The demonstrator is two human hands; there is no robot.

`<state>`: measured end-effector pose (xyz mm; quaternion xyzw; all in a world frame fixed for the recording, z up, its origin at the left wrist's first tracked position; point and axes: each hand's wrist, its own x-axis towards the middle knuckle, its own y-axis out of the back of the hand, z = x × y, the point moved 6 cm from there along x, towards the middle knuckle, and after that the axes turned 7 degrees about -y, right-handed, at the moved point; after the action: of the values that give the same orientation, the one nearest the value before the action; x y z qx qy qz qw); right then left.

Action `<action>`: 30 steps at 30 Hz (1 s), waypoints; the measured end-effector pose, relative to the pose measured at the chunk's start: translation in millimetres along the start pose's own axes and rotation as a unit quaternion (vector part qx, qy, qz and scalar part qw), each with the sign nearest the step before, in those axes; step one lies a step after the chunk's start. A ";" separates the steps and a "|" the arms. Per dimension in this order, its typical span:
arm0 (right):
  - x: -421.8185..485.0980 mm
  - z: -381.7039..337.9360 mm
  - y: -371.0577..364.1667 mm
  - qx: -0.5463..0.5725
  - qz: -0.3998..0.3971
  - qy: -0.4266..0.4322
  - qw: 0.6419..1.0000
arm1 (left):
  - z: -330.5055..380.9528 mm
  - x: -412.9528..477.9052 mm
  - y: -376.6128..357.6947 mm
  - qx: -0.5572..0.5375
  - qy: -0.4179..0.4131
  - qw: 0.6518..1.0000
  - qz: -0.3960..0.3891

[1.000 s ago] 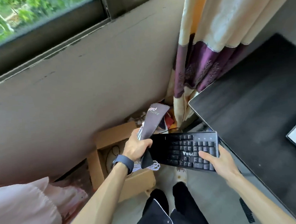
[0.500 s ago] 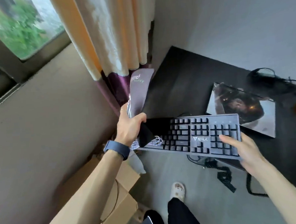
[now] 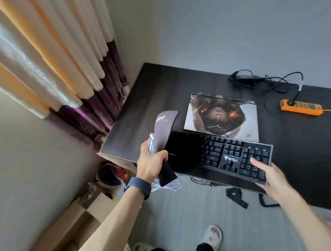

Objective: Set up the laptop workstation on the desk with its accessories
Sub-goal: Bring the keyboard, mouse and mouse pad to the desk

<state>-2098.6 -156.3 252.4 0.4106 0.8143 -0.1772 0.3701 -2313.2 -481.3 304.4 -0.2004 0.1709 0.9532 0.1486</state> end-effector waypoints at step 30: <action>66.6 -26.7 33.4 -0.054 -0.136 -0.095 0.985 | 24.2 -18.1 -292.3 0.230 -0.054 0.963 -0.129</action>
<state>-2110.0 -84.7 220.8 0.2566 0.8320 -0.2204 0.4397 -2202.5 -213.5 255.3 -0.1295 0.3502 0.8701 0.3218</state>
